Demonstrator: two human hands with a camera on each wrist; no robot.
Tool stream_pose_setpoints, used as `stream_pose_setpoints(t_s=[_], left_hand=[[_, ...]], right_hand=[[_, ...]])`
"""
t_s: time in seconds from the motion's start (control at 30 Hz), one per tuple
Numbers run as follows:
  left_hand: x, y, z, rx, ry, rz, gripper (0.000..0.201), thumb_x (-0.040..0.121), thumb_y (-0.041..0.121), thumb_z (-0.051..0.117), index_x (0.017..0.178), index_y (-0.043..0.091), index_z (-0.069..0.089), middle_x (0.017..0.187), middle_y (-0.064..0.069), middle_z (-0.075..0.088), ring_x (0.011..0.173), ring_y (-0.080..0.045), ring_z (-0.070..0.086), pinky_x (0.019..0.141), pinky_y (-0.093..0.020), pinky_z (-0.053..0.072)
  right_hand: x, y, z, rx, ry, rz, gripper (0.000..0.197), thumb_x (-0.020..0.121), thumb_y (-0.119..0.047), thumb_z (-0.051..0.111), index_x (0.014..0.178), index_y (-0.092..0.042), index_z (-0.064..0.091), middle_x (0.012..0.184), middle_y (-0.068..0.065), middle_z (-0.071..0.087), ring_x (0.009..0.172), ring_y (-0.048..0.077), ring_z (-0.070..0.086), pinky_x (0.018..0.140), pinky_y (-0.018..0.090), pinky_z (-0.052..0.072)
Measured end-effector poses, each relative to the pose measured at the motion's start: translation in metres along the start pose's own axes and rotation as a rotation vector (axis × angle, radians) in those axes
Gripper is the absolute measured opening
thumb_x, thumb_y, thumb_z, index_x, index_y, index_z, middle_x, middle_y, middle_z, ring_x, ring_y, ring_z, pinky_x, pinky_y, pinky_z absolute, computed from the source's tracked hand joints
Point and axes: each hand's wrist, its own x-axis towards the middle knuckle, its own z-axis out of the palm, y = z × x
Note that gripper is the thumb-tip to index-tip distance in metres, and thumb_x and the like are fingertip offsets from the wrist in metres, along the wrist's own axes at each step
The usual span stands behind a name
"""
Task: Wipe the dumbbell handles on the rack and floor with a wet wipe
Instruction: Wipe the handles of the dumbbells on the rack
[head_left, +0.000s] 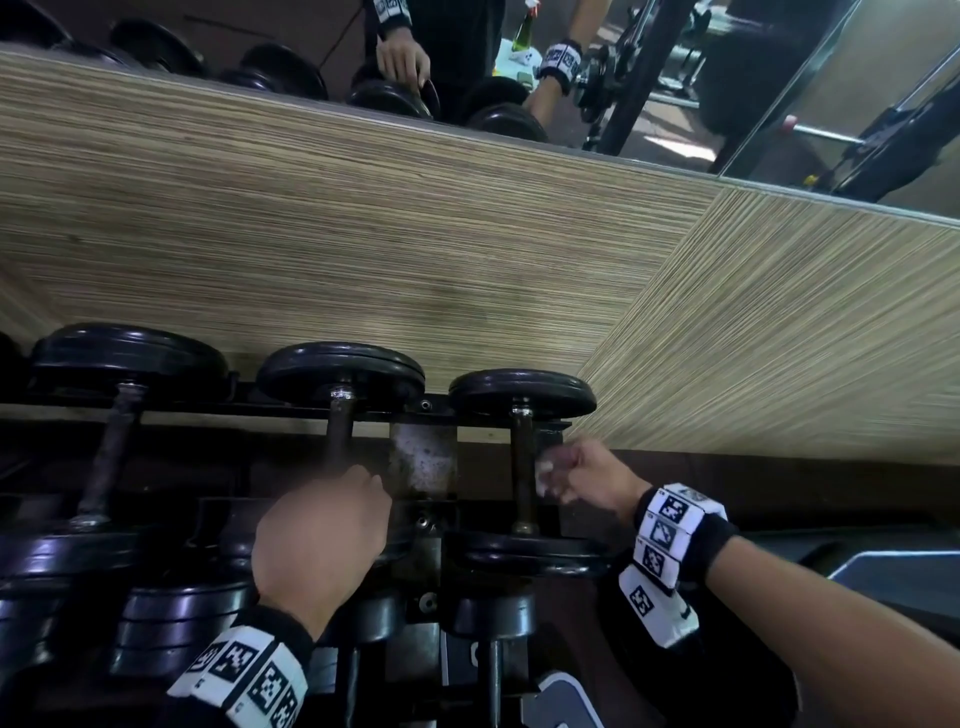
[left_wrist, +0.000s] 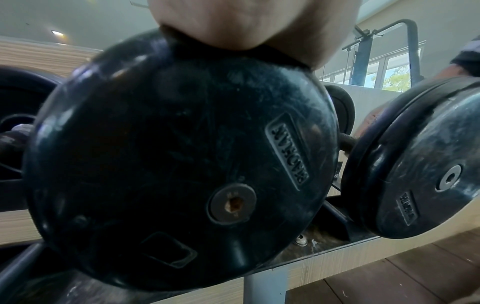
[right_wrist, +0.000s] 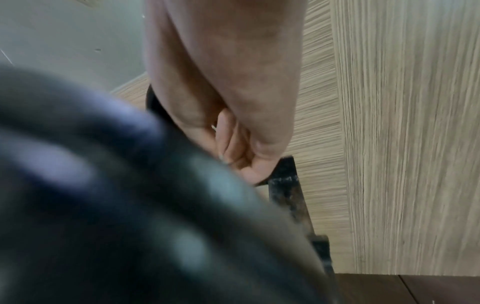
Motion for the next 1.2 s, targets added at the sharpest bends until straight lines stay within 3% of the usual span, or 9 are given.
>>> stream_pose_setpoints(t_s=[0.1,0.23,0.4,0.5,0.63,0.7,0.93,1.1,1.2], left_hand=[[0.000,0.000,0.000,-0.005,0.000,0.004,0.035,0.089,0.041,0.040,0.071,0.023,0.064,0.045,0.008,0.045,0.039,-0.015,0.045,0.041,-0.017,0.023],[0.000,-0.001,0.001,0.001,0.005,0.006,0.032,0.089,0.040,0.044,0.072,0.023,0.065,0.046,0.007,0.047,0.040,-0.018,0.049,0.041,-0.020,0.028],[0.001,-0.001,0.002,0.000,-0.006,0.006,0.033,0.089,0.040,0.042,0.070,0.023,0.063,0.045,0.008,0.046,0.039,-0.017,0.048,0.041,-0.019,0.028],[0.001,-0.001,0.004,0.008,-0.007,0.005,0.032,0.089,0.040,0.045,0.069,0.023,0.063,0.046,0.006,0.048,0.041,-0.021,0.050,0.042,-0.022,0.030],[0.000,-0.001,0.003,0.013,-0.015,0.000,0.031,0.088,0.039,0.045,0.068,0.023,0.062,0.048,0.004,0.052,0.042,-0.024,0.053,0.044,-0.023,0.029],[-0.001,-0.001,0.003,0.015,-0.012,0.007,0.031,0.088,0.039,0.044,0.068,0.023,0.063,0.049,0.005,0.053,0.042,-0.024,0.054,0.044,-0.022,0.028],[0.000,-0.001,0.006,0.001,-0.019,-0.013,0.034,0.089,0.041,0.042,0.071,0.023,0.064,0.051,0.005,0.056,0.045,-0.024,0.056,0.043,-0.025,0.037],[0.000,-0.002,0.006,-0.002,-0.016,-0.008,0.035,0.090,0.042,0.040,0.074,0.025,0.065,0.052,0.006,0.057,0.046,-0.022,0.057,0.043,-0.024,0.038],[0.000,-0.003,0.006,-0.017,-0.005,-0.007,0.034,0.090,0.042,0.039,0.074,0.025,0.064,0.052,0.007,0.057,0.046,-0.021,0.056,0.043,-0.024,0.037]], right_hand=[[0.020,-0.012,-0.004,0.062,0.213,-0.088,0.025,0.089,0.022,0.049,0.104,0.012,0.066,0.087,0.018,0.067,0.067,0.020,0.057,0.054,0.021,0.046],[0.023,-0.009,0.007,0.104,0.262,-0.152,0.016,0.091,0.015,0.058,0.104,0.010,0.065,0.091,0.019,0.069,0.066,0.013,0.061,0.058,0.023,0.049],[-0.020,0.018,0.008,-0.012,0.017,-0.114,0.010,0.092,0.001,0.066,0.085,-0.001,0.073,0.079,0.001,0.074,0.072,0.007,0.067,0.073,0.019,0.051],[-0.034,0.022,0.009,-0.016,-0.053,-0.153,0.010,0.093,-0.005,0.069,0.086,-0.002,0.075,0.083,0.004,0.077,0.078,0.008,0.069,0.077,0.019,0.051],[-0.010,0.002,0.003,-0.084,0.302,-0.220,0.012,0.094,-0.006,0.067,0.087,-0.015,0.070,0.075,-0.002,0.072,0.067,-0.003,0.063,0.067,0.015,0.049],[0.003,-0.007,-0.003,-0.217,0.385,-0.269,0.013,0.093,-0.010,0.069,0.104,-0.016,0.074,0.083,-0.002,0.074,0.074,0.001,0.066,0.070,0.018,0.048],[-0.027,-0.003,-0.001,-0.387,0.174,-0.344,0.010,0.091,-0.009,0.070,0.093,-0.016,0.077,0.058,-0.016,0.064,0.057,0.001,0.062,0.059,0.009,0.040],[-0.041,-0.006,-0.007,-0.363,-0.151,-0.243,0.013,0.095,-0.024,0.070,0.087,-0.021,0.078,0.071,-0.015,0.072,0.061,0.000,0.062,0.069,0.017,0.052],[-0.027,-0.015,-0.017,-0.474,0.201,-0.411,0.025,0.095,-0.005,0.064,0.114,-0.015,0.075,0.093,-0.012,0.074,0.073,-0.006,0.063,0.078,0.013,0.052]])
